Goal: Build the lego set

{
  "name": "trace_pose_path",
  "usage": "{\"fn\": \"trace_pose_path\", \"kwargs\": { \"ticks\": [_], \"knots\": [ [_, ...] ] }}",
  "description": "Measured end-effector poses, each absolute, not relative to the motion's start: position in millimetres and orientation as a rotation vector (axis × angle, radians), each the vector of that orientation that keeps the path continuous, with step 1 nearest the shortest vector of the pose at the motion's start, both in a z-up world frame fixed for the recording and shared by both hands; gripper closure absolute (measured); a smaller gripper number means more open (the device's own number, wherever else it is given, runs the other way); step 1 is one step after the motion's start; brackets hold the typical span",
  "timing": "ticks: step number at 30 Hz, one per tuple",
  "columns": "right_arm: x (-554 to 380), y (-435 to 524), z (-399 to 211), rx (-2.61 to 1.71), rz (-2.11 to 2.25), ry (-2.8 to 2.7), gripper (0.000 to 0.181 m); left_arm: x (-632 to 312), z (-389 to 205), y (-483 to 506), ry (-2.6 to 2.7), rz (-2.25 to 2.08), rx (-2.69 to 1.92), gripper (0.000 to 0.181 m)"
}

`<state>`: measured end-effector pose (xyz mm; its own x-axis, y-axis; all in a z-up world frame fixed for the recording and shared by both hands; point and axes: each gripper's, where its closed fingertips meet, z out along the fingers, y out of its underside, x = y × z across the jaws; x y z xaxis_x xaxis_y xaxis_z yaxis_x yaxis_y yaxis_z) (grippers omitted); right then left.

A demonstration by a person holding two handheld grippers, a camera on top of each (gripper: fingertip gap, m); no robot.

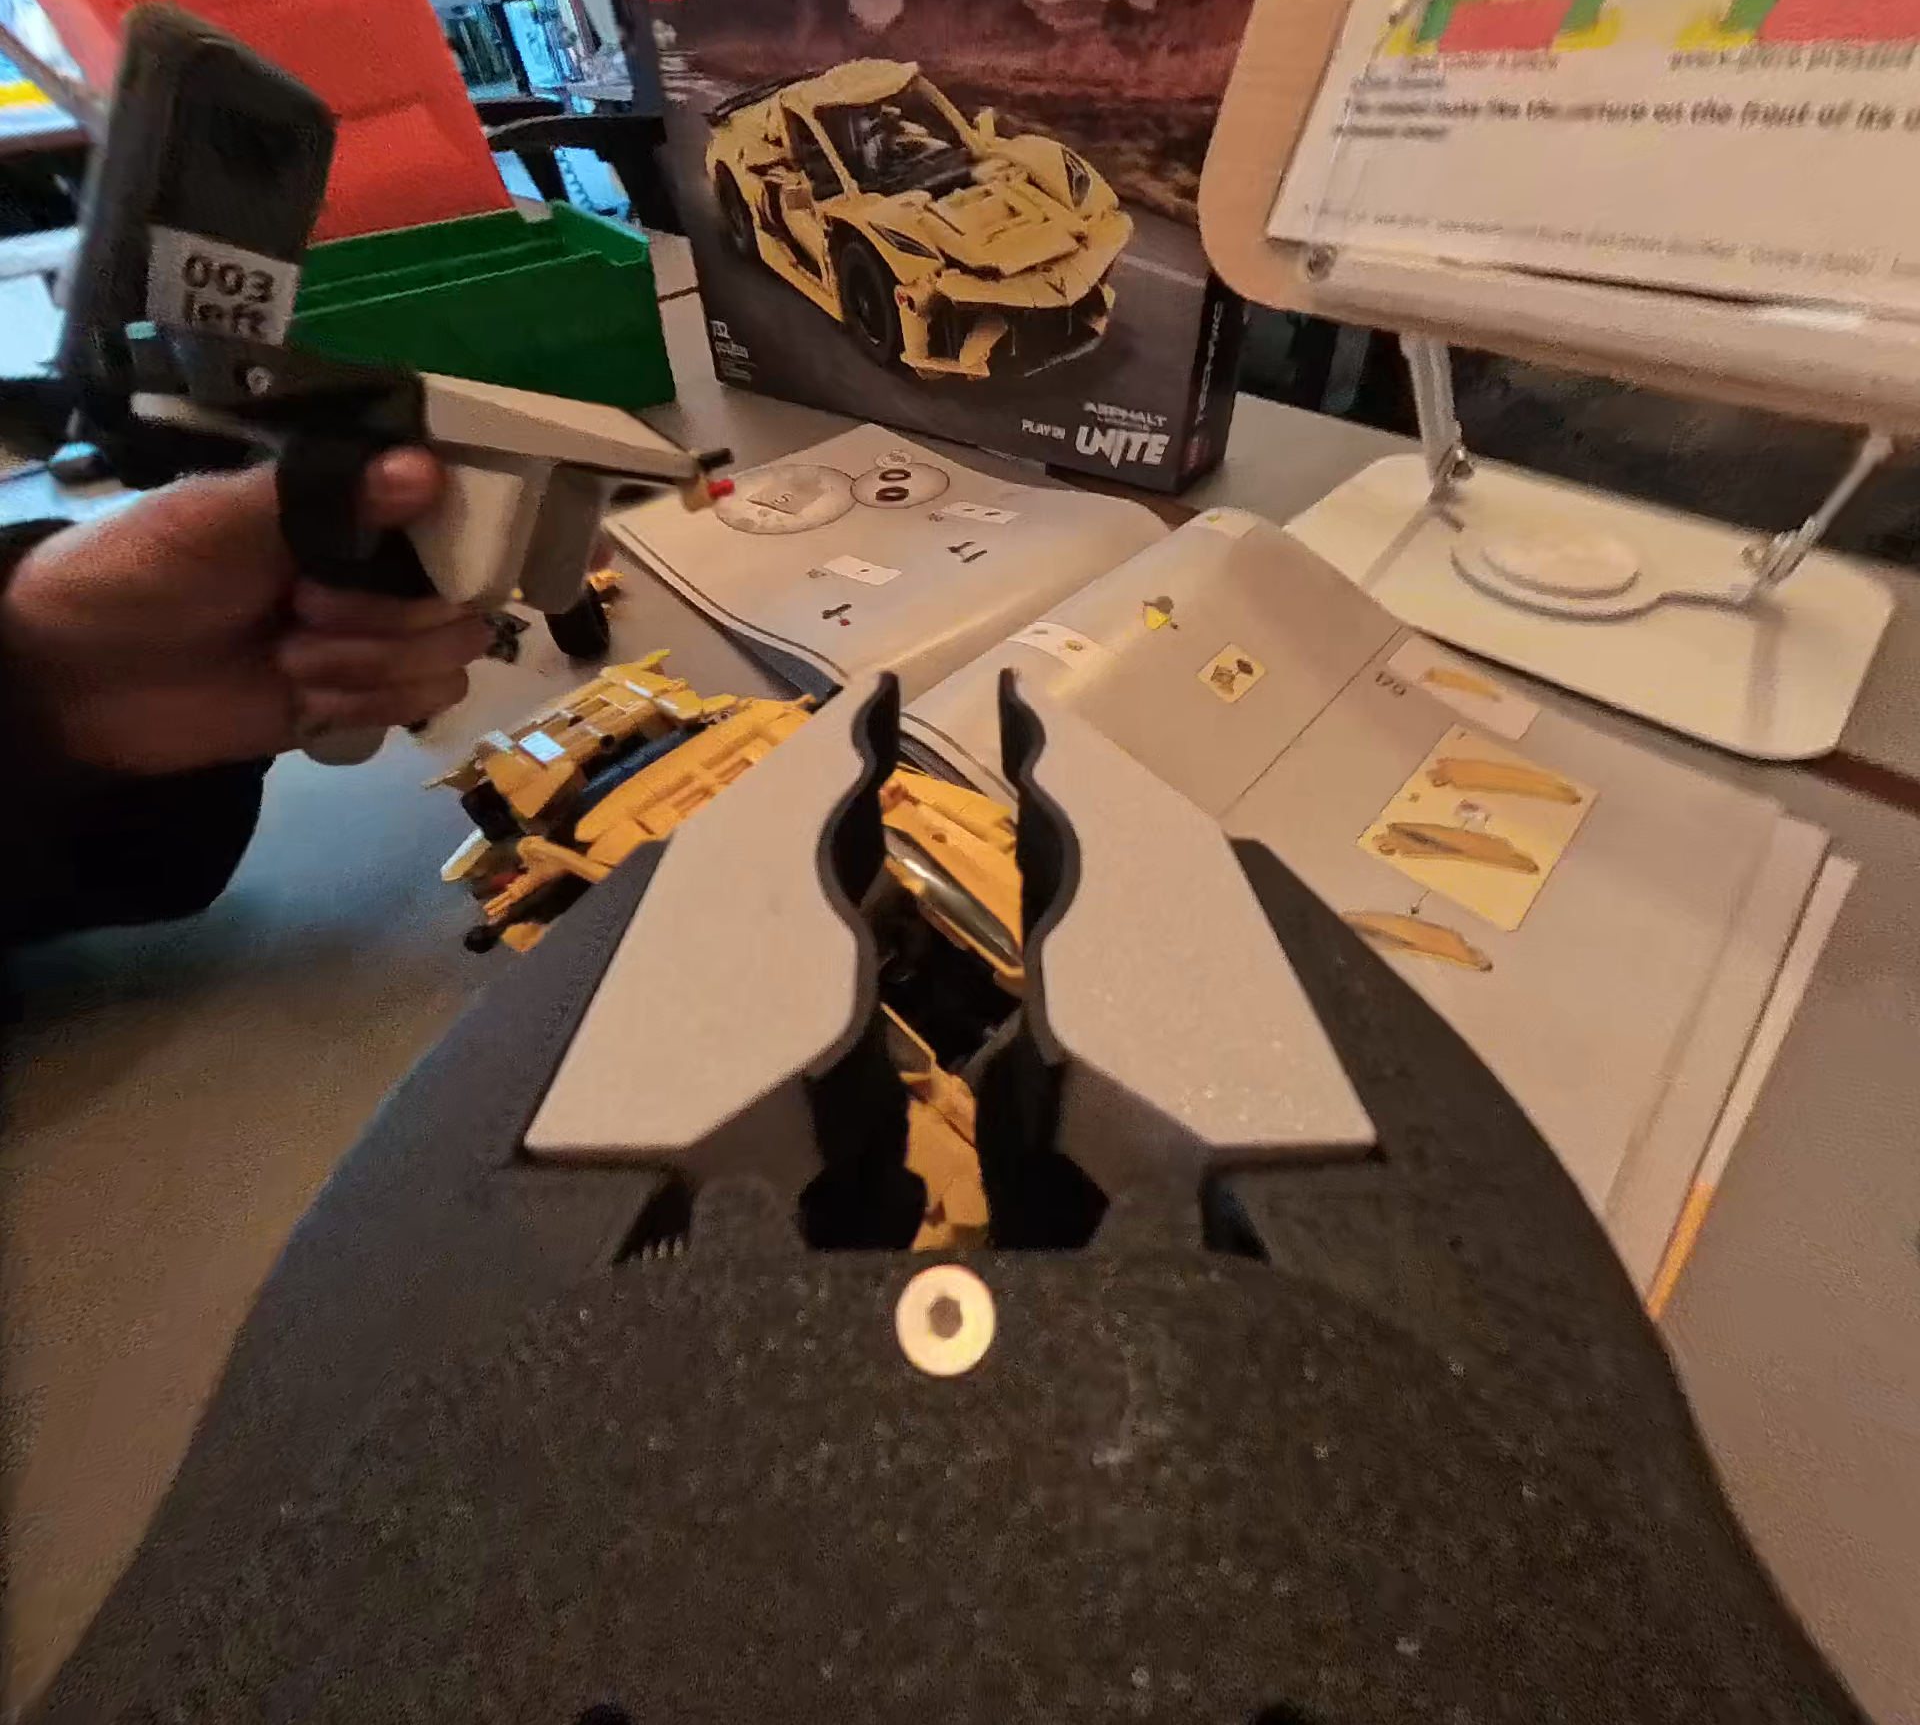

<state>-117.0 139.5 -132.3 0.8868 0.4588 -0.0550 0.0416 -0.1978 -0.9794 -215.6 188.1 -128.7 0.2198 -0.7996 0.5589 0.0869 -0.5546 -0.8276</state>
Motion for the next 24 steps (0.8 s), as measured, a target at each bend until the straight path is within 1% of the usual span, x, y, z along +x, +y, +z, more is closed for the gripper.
{"fn": "trace_pose_path", "kwargs": {
  "ticks": [3,7,12,24],
  "knots": [
    [-130.0,137.1,-126.9,-1.705,0.39,-0.448,0.165,-212.6,-128.4,183.7,0.651,-1.524,-1.719,0.174],
    [-124.2,139.3,-135.9,-1.744,0.337,-0.445,0.168,-213.6,-122.7,181.8,0.607,-1.621,-1.701,0.175],
    [-119.3,138.5,-129.4,-1.721,0.399,-0.396,0.172,-213.4,-121.6,180.5,0.612,-1.627,-1.7,0.175],
    [-125.0,137.7,-134.9,-1.732,0.337,-0.459,0.176,-210.0,-117.1,172.0,0.653,-1.635,-1.68,0.175]
  ]
}}
